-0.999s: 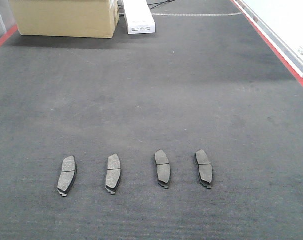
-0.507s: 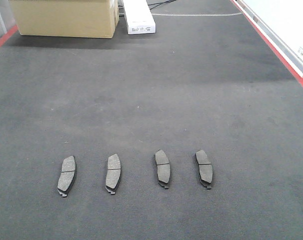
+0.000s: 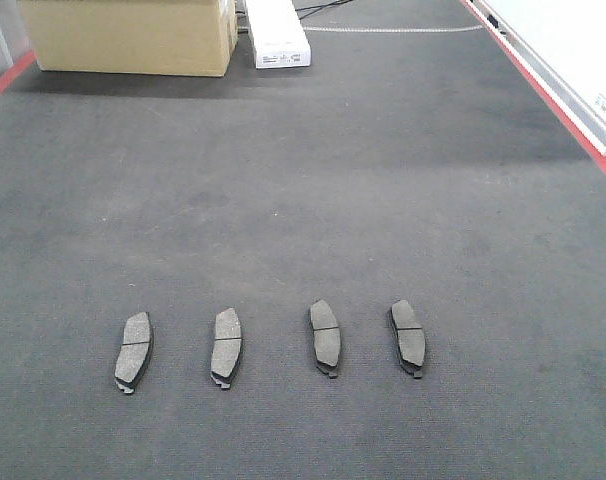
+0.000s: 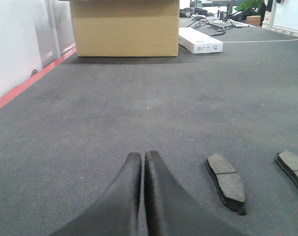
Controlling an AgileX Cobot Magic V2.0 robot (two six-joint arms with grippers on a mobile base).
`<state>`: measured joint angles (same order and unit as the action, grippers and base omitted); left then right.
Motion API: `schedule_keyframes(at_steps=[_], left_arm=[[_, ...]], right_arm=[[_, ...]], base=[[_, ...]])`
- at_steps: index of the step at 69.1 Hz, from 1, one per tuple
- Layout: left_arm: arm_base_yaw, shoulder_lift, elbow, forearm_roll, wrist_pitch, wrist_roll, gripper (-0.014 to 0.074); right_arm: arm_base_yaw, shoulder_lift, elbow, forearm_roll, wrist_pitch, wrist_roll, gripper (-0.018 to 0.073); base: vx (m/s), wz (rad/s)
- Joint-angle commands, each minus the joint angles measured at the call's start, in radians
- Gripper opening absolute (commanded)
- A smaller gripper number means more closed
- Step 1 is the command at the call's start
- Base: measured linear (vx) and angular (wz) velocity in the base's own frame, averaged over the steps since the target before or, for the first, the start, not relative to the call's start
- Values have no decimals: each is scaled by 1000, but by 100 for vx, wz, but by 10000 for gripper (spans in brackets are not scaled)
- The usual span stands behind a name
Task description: Move and align brake pads A on conveyor
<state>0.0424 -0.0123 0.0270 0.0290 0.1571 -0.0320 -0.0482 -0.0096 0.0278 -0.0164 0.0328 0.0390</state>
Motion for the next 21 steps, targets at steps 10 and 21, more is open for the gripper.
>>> schedule_keyframes(at_steps=[10, 21], left_arm=[[2, -12, 28, -3, -81, -8, -6], [2, -12, 28, -3, -81, -8, -6]], right_arm=[[-4, -11, 7, -1, -84, -6, -3], [-4, -11, 7, -1, -84, -6, -3]], base=[[0, 0], [0, 0]])
